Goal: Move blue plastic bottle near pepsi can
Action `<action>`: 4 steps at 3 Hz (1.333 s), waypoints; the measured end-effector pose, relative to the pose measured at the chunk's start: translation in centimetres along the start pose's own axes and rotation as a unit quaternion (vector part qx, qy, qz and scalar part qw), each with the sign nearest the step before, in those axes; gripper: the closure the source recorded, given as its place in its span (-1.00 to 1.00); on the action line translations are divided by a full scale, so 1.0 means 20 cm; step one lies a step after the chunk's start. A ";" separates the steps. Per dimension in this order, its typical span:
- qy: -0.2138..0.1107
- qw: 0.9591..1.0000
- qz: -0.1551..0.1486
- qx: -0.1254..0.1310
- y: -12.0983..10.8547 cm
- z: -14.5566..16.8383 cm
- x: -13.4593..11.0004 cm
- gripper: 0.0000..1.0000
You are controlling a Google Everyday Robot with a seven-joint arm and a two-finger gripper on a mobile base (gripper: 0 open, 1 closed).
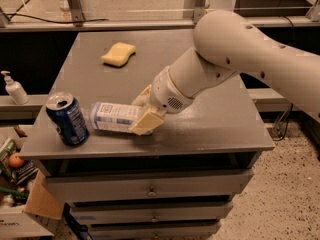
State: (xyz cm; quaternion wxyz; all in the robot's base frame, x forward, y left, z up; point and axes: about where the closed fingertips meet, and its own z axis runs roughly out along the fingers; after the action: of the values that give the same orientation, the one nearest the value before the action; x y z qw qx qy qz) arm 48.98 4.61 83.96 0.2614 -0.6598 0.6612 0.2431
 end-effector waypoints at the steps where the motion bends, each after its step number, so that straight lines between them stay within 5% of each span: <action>1: 0.005 1.000 0.001 0.000 0.00 0.00 0.00 -0.74; 2: 0.007 1.000 0.002 0.000 0.01 0.00 0.01 -1.00; 4: 0.004 1.000 0.007 0.011 -0.02 -0.06 0.04 -1.00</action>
Offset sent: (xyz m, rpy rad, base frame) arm -0.0007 -0.0035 -0.0042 -0.0191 0.0086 -0.0113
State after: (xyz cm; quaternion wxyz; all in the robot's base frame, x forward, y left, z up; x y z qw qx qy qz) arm 49.31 3.31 84.31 0.2638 -0.6531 0.6697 0.2352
